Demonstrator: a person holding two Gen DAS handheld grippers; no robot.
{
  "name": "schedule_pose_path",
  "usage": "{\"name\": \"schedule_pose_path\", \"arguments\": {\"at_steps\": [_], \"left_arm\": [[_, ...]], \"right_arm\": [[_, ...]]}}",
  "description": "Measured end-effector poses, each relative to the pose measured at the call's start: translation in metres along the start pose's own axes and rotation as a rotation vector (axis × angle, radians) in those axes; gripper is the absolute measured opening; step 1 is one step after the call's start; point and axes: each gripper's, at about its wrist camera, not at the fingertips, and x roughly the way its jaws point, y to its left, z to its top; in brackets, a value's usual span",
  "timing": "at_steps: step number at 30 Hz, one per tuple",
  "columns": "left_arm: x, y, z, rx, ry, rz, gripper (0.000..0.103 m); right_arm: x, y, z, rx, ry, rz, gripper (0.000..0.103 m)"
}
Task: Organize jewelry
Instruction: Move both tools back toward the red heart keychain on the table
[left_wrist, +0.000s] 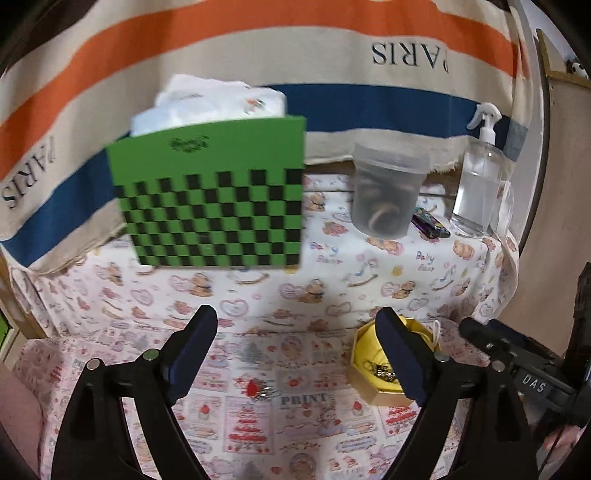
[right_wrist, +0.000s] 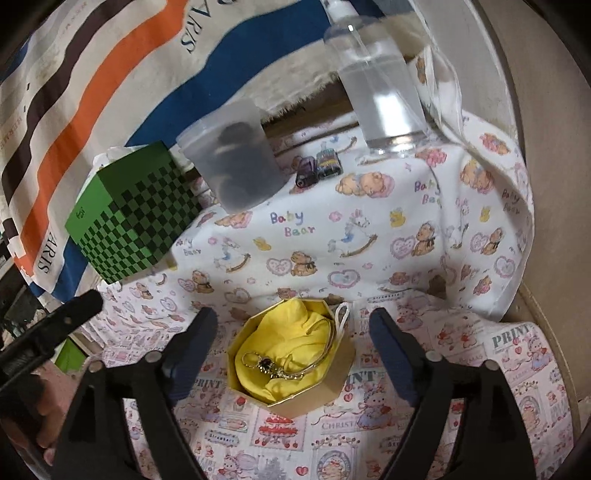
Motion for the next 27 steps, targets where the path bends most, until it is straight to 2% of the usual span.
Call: {"name": "schedule_pose_path", "arguments": {"at_steps": [4, 7, 12, 17, 20, 21, 24, 27], "left_arm": [[-0.005, 0.008, -0.001, 0.036, -0.018, 0.036, 0.089], [-0.007, 0.016, -0.003, 0.037, -0.03, 0.067, 0.095], [0.003, 0.027, -0.01, 0.015, -0.032, 0.071, 0.101], [0.032, 0.043, -0.017, -0.021, 0.054, 0.067, 0.102], [0.058, 0.05, -0.024, -0.031, 0.17, 0.075, 0.101], [0.066, 0.052, -0.028, -0.044, 0.208, 0.063, 0.099], [0.087, 0.062, -0.044, -0.098, 0.312, 0.002, 0.077], [0.103, 0.064, -0.055, -0.108, 0.364, -0.014, 0.067]], "right_arm": [[-0.007, 0.004, -0.001, -0.013, -0.06, -0.039, 0.099], [-0.006, 0.003, 0.0, -0.009, -0.063, -0.045, 0.102], [-0.004, 0.002, 0.0, -0.005, -0.058, -0.066, 0.103], [0.001, -0.001, -0.002, -0.001, -0.051, -0.089, 0.103], [0.005, -0.001, -0.004, -0.015, -0.039, -0.113, 0.103], [0.005, 0.0, -0.004, -0.021, -0.038, -0.115, 0.103], [0.008, 0.004, -0.006, -0.042, -0.029, -0.124, 0.103], [0.012, 0.008, -0.008, -0.069, -0.013, -0.132, 0.103]]}}
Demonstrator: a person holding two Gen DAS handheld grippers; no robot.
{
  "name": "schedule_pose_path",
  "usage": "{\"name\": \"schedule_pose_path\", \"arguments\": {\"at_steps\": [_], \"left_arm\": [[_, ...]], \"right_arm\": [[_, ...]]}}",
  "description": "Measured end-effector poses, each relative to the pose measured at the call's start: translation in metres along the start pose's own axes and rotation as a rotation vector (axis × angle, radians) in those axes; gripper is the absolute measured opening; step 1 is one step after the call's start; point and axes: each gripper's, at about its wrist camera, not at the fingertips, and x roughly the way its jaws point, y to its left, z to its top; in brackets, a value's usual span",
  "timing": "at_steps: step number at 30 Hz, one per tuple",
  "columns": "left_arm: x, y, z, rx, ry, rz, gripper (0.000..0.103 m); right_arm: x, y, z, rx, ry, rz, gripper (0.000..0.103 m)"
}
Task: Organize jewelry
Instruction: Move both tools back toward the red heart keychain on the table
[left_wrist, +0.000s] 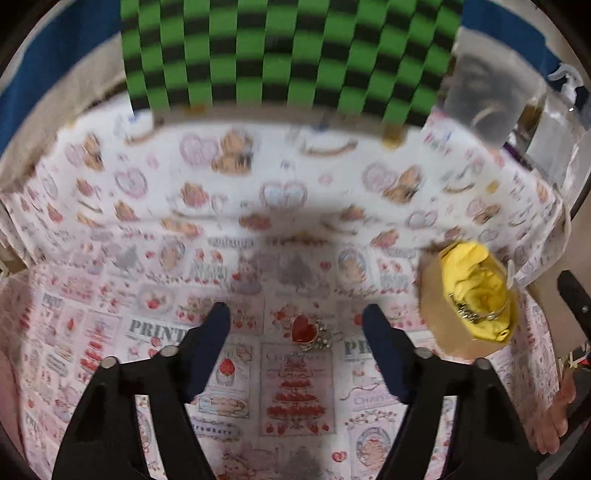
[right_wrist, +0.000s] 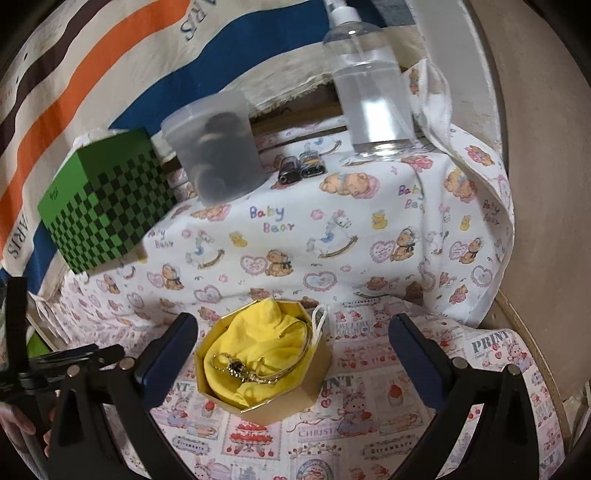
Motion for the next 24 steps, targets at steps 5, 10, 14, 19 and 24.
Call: {"name": "schedule_pose_path", "arguments": {"at_steps": [5, 10, 14, 19, 24], "left_arm": [[0.022, 0.001, -0.005, -0.029, 0.06, -0.041, 0.057], [0.04, -0.002, -0.011, -0.035, 0.108, -0.045, 0.041], [0.038, 0.002, -0.012, -0.065, 0.096, -0.051, 0.022], [0.028, 0.01, -0.014, -0.102, 0.089, -0.078, 0.003], [0.002, 0.01, -0.022, -0.098, 0.047, -0.056, 0.003]], "right_arm": [[0.003, 0.003, -0.002, -0.025, 0.011, -0.055, 0.103], [0.006, -0.001, -0.001, -0.009, 0.023, -0.056, 0.103], [0.005, -0.001, -0.001, -0.014, 0.024, -0.059, 0.103], [0.007, 0.002, -0.002, -0.032, 0.028, -0.068, 0.103], [-0.004, 0.014, -0.003, -0.048, 0.026, -0.012, 0.103]]}}
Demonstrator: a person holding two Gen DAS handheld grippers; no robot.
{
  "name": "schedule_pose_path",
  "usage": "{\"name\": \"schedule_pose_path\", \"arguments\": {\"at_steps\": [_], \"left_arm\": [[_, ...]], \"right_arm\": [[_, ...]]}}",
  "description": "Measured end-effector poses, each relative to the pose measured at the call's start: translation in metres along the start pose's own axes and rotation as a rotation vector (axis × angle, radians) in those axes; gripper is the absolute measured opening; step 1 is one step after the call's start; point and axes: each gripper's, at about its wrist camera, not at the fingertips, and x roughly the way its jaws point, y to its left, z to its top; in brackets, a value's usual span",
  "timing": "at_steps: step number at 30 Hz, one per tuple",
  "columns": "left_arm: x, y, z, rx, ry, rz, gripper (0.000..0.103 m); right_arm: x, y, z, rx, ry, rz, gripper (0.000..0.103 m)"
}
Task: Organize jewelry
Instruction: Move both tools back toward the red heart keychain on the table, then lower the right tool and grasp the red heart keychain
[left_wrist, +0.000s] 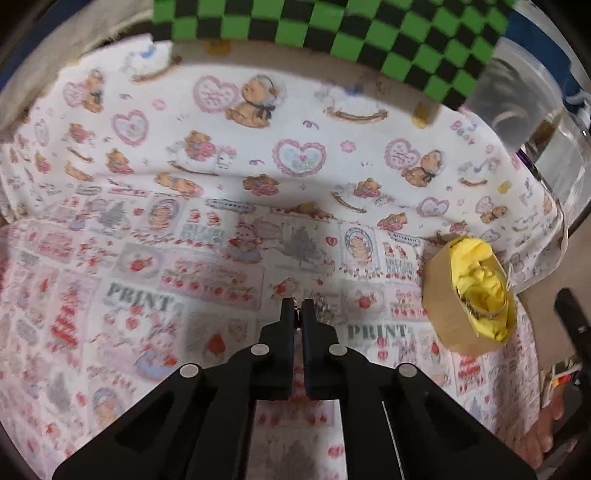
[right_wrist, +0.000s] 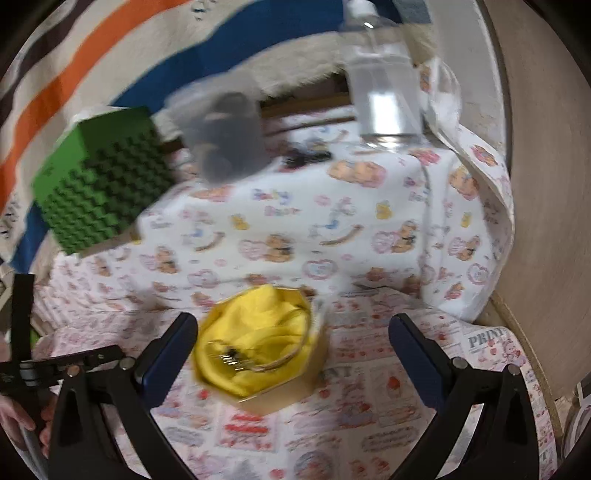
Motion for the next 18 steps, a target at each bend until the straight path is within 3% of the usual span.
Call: {"name": "schedule_pose_path", "arguments": {"at_steps": [5, 9, 14, 16, 18], "left_arm": [[-0.049, 0.011, 0.004, -0.049, -0.138, 0.022, 0.003], [-0.076, 0.023, 0.013, -0.041, -0.251, 0.096, 0.003], [-0.08, 0.037, 0.016, -0.064, -0.269, 0.152, 0.003], [-0.07, 0.041, 0.019, -0.045, -0.23, 0.224, 0.003], [-0.067, 0.056, 0.02, -0.076, -0.21, 0.246, 0.003]], "right_arm": [[-0.02, 0.048, -0.008, -0.127, -0.03, 0.145, 0.103], [0.018, 0.106, -0.016, -0.23, 0.187, 0.229, 0.103], [0.068, 0.167, -0.037, -0.365, 0.32, 0.2, 0.081], [0.086, 0.169, -0.041, -0.323, 0.37, 0.203, 0.072], [0.103, 0.169, -0.044, -0.264, 0.393, 0.181, 0.072]]}}
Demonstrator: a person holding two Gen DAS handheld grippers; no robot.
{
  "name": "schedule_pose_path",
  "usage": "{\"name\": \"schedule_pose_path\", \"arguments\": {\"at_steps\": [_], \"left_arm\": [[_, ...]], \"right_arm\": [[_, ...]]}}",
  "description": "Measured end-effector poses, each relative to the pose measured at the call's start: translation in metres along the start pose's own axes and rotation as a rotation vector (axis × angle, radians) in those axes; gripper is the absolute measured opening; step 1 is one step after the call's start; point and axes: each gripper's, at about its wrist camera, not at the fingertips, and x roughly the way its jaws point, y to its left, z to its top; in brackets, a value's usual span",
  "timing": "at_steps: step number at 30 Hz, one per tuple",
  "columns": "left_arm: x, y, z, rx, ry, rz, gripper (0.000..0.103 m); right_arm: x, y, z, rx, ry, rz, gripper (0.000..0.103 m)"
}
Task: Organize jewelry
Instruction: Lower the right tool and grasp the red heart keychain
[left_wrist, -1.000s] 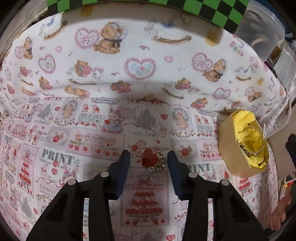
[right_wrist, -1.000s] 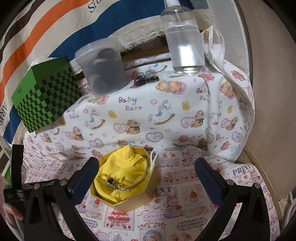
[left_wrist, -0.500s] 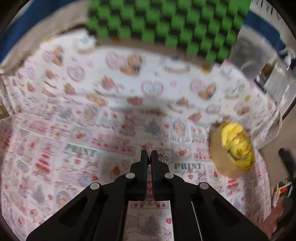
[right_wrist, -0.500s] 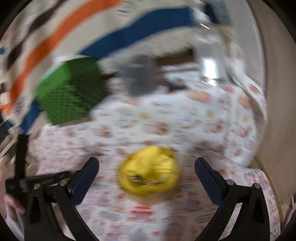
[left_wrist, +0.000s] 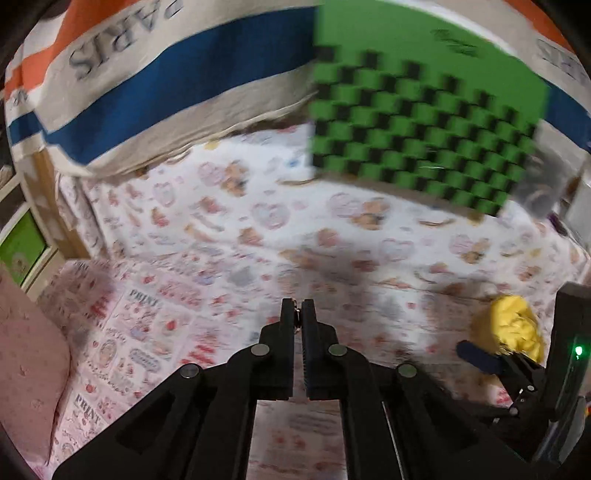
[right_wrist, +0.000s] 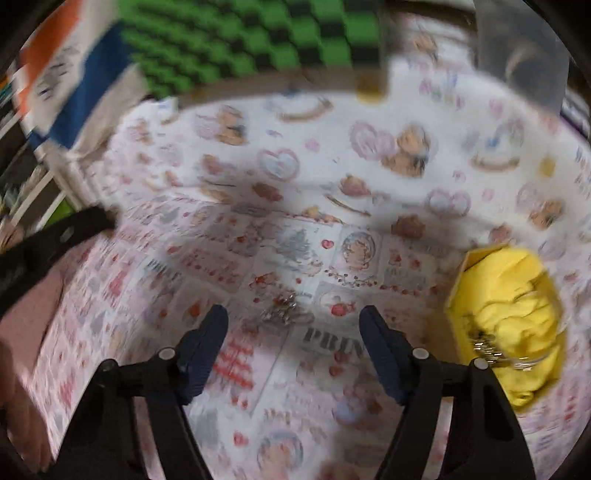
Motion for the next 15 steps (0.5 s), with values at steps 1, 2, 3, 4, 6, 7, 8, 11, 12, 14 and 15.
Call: {"name": "schedule_pose_path", "arguments": {"at_steps": [1, 2, 3, 4, 6, 7, 8, 11, 12, 14, 15], "left_arm": [[0.006, 0.006, 0.001, -0.024, 0.01, 0.003, 0.003], [0.011, 0.013, 0.003, -0.046, 0.018, -0.001, 0.003], [0.013, 0.018, 0.002, -0.055, 0.019, -0.001, 0.003], [0.015, 0.022, 0.002, -0.058, 0.019, 0.004, 0.003], [0.017, 0.026, 0.002, -0.061, 0.012, 0.027, 0.003], [0.017, 0.028, 0.002, -0.069, 0.011, 0.028, 0.003], [0.016, 0.03, 0.002, -0.078, 0.011, 0.018, 0.003], [0.014, 0.032, 0.002, -0.1, 0.018, -0.008, 0.003], [0.013, 0.032, 0.002, -0.104, 0.024, -0.013, 0.003], [0.011, 0.03, 0.001, -0.103, 0.029, -0.026, 0.003], [0.008, 0.027, 0.001, -0.097, 0.023, -0.021, 0.003]], "right_arm": [[0.005, 0.0, 0.001, 0.008, -0.006, -0.016, 0.069], [0.009, 0.002, 0.001, 0.002, -0.008, -0.021, 0.067], [0.012, 0.005, -0.001, -0.02, -0.005, -0.022, 0.062], [0.016, 0.008, -0.001, -0.038, -0.002, -0.019, 0.058], [0.019, 0.014, -0.004, -0.07, -0.012, -0.019, 0.057], [0.021, 0.016, -0.006, -0.076, -0.016, -0.03, 0.056], [0.023, 0.019, -0.006, -0.081, -0.015, -0.038, 0.053], [0.031, 0.03, -0.008, -0.126, 0.001, -0.044, 0.045], [0.032, 0.034, -0.012, -0.146, -0.005, -0.061, 0.045], [0.03, 0.035, -0.016, -0.159, -0.02, -0.073, 0.045], [0.03, 0.035, -0.016, -0.16, -0.022, -0.072, 0.044]]}}
